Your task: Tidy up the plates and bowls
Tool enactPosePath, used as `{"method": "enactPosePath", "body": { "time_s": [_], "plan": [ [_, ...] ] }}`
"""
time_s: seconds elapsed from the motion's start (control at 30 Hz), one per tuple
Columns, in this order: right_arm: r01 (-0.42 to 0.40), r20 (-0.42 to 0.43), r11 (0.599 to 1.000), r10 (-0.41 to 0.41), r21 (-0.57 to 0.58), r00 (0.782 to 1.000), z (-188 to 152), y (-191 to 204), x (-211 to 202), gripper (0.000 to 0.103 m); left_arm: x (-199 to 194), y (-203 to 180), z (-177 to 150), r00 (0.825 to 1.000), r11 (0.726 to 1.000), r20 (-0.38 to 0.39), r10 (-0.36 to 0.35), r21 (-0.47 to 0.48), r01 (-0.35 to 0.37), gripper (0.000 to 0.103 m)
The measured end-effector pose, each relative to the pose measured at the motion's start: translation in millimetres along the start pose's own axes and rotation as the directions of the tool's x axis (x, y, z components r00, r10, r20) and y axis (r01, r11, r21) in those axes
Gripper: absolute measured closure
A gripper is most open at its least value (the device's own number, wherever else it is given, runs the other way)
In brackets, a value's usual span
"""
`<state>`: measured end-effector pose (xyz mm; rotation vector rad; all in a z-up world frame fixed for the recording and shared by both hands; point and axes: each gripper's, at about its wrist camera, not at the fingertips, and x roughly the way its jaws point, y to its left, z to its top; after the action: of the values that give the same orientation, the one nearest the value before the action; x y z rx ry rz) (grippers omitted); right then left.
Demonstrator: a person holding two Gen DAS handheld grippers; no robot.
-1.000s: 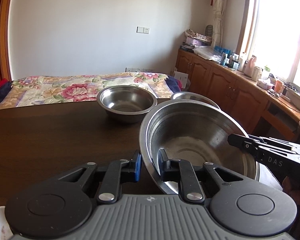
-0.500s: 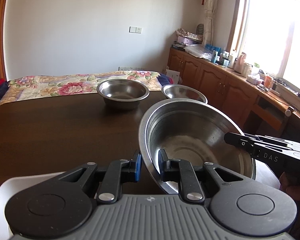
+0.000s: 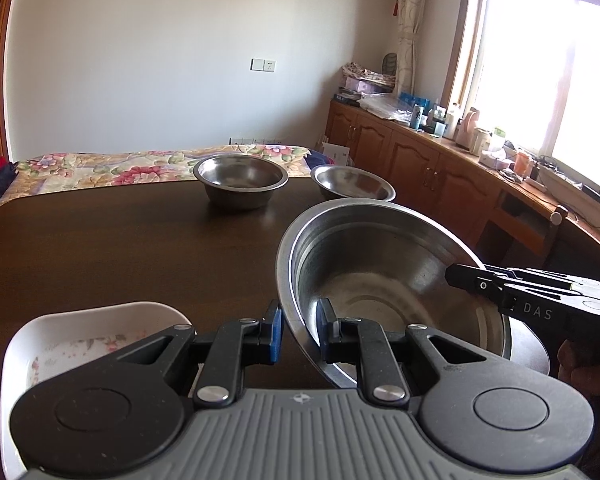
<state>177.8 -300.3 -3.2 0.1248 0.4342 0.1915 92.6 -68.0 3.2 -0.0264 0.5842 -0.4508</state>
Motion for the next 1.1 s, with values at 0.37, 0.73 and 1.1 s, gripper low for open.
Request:
{"method": "enactPosePath", "body": {
  "time_s": [0.37,0.73,1.1],
  "plan": [
    [-0.008,-0.017,1.000,0.008,-0.005,1.000,-9.0,8.7,-3.4,0.086,-4.7,4.0,-11.1,1.000,1.000,-0.022,0.012,0.010,-0.012,0.084],
    [-0.008,-0.042,1.000,0.008,-0.007,0.999,-13.1,9.6,4.0,0.086,0.3,7.1,-17.0,0.999,1.000,-0.048,0.015,0.005,-0.015,0.084],
    [-0.015,-0.053,1.000,0.014,-0.007,0.998,-14.1,10.5,8.1,0.084,6.2,9.8,-18.7,0.998,1.000,-0.060,0.018,0.008,-0.017,0.083]
  ]
}}
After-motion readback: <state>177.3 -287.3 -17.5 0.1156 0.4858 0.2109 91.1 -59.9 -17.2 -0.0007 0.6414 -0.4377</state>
